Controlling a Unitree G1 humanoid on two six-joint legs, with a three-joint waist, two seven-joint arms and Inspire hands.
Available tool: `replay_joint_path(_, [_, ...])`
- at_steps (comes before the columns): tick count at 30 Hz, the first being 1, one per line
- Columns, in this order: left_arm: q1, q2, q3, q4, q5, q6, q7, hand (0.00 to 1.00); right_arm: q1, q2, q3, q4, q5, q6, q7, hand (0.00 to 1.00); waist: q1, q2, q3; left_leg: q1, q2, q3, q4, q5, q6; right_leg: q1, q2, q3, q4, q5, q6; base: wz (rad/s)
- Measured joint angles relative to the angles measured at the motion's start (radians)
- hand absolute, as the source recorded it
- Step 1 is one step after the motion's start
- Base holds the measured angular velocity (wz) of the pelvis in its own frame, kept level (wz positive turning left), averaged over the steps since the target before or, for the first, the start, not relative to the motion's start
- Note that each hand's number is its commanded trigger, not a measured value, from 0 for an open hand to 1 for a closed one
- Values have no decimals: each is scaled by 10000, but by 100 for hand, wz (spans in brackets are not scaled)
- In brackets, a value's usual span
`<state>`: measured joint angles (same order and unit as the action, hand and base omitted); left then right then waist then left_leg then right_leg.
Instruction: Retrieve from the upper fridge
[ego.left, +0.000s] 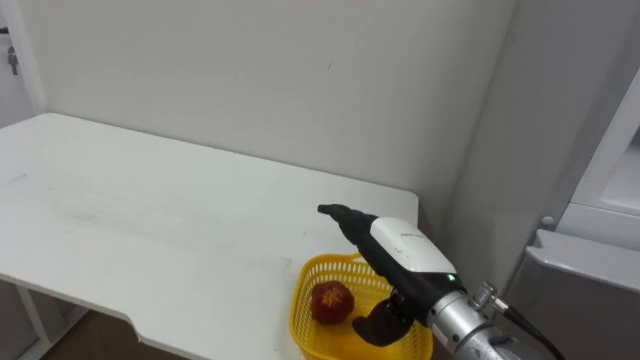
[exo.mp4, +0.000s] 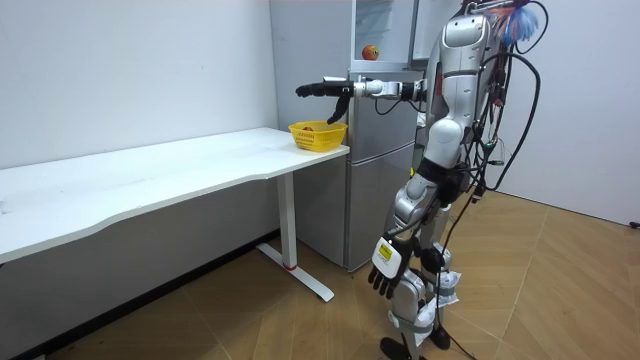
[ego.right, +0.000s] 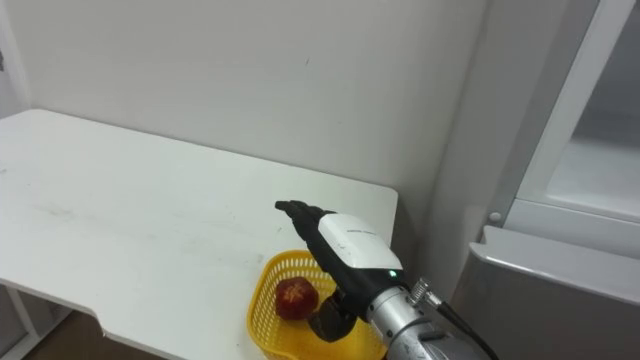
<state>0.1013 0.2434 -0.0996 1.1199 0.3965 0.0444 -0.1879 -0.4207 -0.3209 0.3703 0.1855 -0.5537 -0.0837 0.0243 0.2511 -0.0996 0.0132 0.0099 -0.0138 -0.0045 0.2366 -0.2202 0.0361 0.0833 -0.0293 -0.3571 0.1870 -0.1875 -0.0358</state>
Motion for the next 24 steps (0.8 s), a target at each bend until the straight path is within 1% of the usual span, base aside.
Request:
replay_joint_path(5, [48,-1,-17,0,-5,9,35,0,2,6,-1,-1,729,2,-221,0,-31,-31,-22,18,0,-6,-1,0,0,18,1,9,-6,0,0,0])
replay_joint_path(10, [188,-7,4,7,4,10,113,0,4,158,-177,-432,1595,2,-373,0,-331,26,-27,0,-6,3,9,0,1,7,-1,58,-5,1,1,-1])
replay_joint_path(12, [225,-36,-2,4,15,23,144,0,3,172,-317,-998,1846,0,-458,0,-484,124,-63,-2,-6,27,8,-1,1,-11,-2,89,2,1,1,-4])
replay_joint_path(13, [239,-49,2,5,15,28,181,0,7,184,-355,-1126,1944,0,-498,0,-505,157,-77,7,-5,36,5,-1,2,-10,-2,102,4,1,1,-6])
replay_joint_path(15, [288,-148,4,5,7,82,332,0,145,195,-493,-1779,2428,-4,-674,0,-555,327,-149,108,7,198,-8,2,7,12,-2,231,6,3,3,-15])
replay_joint_path(16, [311,-186,3,6,-3,114,364,0,191,194,-504,-1958,2605,-4,-694,0,-556,382,-159,164,12,243,-35,6,13,23,-1,276,7,3,5,-21])
replay_joint_path(17, [369,-256,13,5,3,153,426,0,369,222,-567,-2377,2871,-9,-700,0,-579,487,-185,209,13,318,-135,15,28,18,-2,343,4,8,13,-18])
replay_joint_path(19, [446,-316,16,5,-3,155,484,0,761,310,-720,-2952,3308,-41,-703,0,-648,578,-195,298,15,399,-232,29,42,29,-2,435,8,14,22,-16])
replay_joint_path(21, [570,-330,7,9,-16,183,504,0,1219,492,-802,-3174,3765,-44,-711,0,-841,616,-207,371,22,509,-316,56,41,36,1,528,9,15,23,-12])
replay_joint_path(22, [579,-335,6,10,-15,195,509,0,1322,513,-807,-3175,3881,-28,-709,0,-875,618,-205,368,22,512,-315,57,41,28,1,542,8,15,23,-4])
replay_joint_path(23, [582,-351,-9,14,-16,203,536,0,1540,545,-825,-3175,4235,-10,-671,0,-1049,633,-195,351,22,508,-304,57,43,19,0,542,4,24,33,0])
replay_joint_path(24, [581,-367,-9,38,-37,203,556,0,1748,555,-826,-3172,4651,-10,-629,0,-1112,661,-180,351,19,515,-304,58,47,18,-6,554,6,26,37,0])
